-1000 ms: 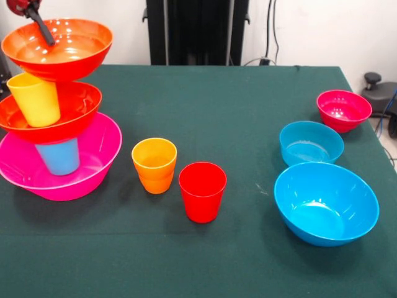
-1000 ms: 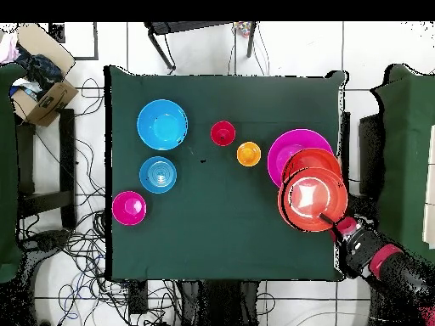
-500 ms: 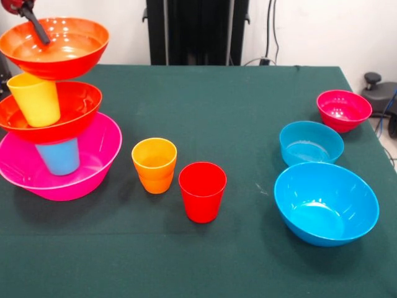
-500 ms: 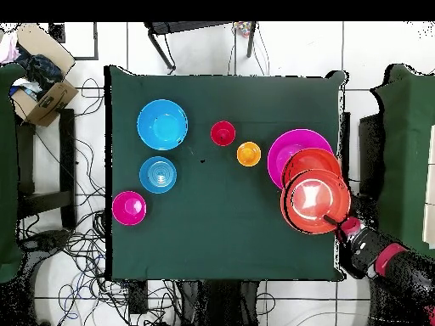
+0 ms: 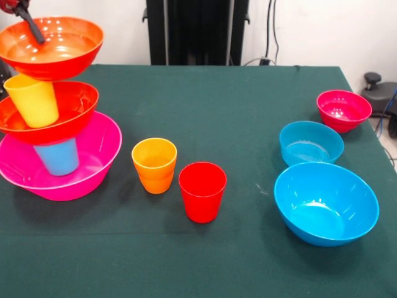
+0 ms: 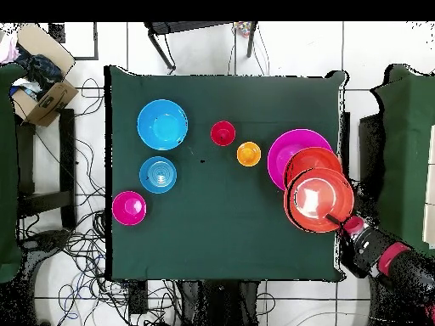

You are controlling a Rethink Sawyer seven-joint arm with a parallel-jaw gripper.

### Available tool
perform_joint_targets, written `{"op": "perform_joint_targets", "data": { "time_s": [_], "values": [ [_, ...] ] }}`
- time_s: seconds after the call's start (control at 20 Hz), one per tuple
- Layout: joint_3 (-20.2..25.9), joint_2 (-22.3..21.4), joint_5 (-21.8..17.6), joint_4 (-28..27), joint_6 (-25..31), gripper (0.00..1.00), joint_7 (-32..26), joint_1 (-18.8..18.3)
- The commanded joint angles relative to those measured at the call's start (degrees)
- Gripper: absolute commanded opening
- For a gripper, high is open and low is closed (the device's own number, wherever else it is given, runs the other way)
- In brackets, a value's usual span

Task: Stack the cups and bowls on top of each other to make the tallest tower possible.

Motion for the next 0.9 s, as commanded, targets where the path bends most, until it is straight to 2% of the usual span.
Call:
{"op": "perform_joint_targets", "data": {
  "time_s": [0.05,0.4,0.7,0.9],
  "values": [
    [1.4,1.3,-0.8,-2.4,4.7,0.0,-12.2,2.5],
    [1.5,1.4,-1.4,-3.2,4.8,0.0,-13.1,2.6],
    [3.6,-1.0,1.3,-1.8,6.1,0.0,-11.2,2.3],
    [4.0,-0.8,2.0,-2.6,6.8,0.0,-11.0,2.7]
  ]
}}
